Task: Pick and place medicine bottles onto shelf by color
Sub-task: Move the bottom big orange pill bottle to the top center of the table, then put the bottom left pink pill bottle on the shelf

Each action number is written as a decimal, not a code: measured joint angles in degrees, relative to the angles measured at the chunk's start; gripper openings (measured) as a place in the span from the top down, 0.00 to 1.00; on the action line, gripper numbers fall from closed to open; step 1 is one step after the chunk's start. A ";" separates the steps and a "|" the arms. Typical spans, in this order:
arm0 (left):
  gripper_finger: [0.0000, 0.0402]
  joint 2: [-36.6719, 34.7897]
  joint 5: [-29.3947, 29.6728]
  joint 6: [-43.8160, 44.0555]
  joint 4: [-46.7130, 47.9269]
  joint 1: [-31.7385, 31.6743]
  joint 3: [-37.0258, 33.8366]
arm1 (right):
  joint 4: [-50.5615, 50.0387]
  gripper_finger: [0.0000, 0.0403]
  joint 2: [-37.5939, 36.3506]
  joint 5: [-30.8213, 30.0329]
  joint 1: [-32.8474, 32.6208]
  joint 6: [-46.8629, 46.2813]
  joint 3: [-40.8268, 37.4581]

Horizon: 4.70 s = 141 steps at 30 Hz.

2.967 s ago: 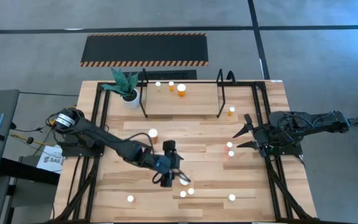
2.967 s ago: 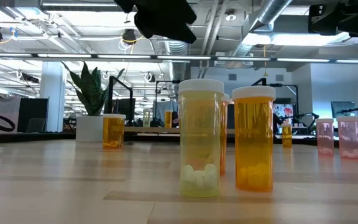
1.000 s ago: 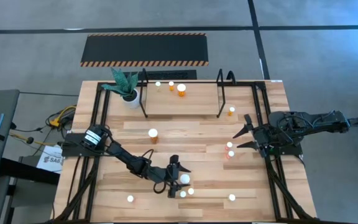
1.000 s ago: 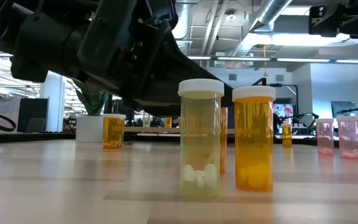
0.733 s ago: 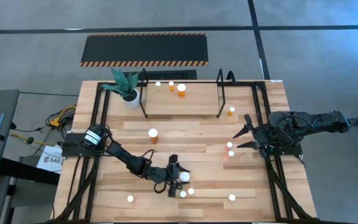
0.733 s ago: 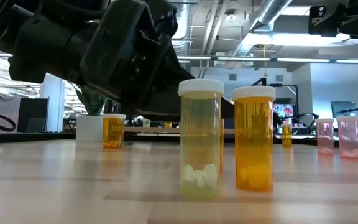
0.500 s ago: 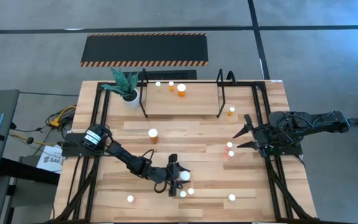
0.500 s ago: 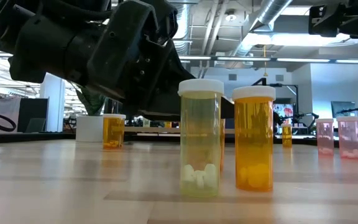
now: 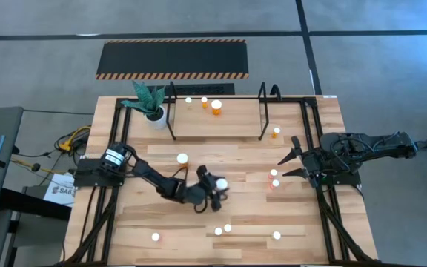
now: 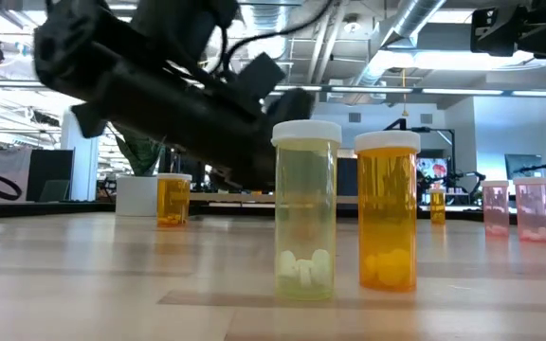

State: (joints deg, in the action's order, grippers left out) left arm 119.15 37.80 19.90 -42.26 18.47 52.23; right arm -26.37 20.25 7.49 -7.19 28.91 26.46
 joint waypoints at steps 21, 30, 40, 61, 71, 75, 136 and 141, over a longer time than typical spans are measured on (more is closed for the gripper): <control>0.50 -0.30 11.33 19.21 16.17 -7.54 -0.18 | 0.00 0.45 0.00 0.00 -0.01 0.00 0.00; 0.50 -1.11 12.21 20.22 16.04 -7.20 -0.16 | 0.00 0.45 0.00 0.00 0.01 0.00 0.00; 0.44 -3.51 11.40 21.26 16.27 -7.24 -0.13 | -0.03 0.45 0.00 0.00 0.00 0.00 0.00; 0.38 -15.66 12.46 4.06 17.03 -2.72 -0.13 | -0.01 0.45 -0.01 0.00 0.01 0.00 0.00; 0.38 -16.98 3.26 -12.51 6.14 9.76 -0.11 | -0.01 0.45 -0.01 0.00 0.01 0.00 0.00; 0.38 -16.98 -2.74 -11.43 7.29 13.20 -0.11 | -0.02 0.45 -0.02 0.00 0.01 0.00 0.00; 0.38 -28.85 -19.95 53.61 72.37 31.33 7.56 | -0.69 0.45 -0.02 0.00 0.00 0.00 0.00; 0.38 -28.56 -22.40 69.82 79.81 35.95 7.56 | -0.70 0.45 -0.01 0.00 0.01 0.00 0.00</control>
State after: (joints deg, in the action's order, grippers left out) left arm 90.59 15.40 89.72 37.55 54.42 59.79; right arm -27.07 20.24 7.49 -7.18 28.91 26.46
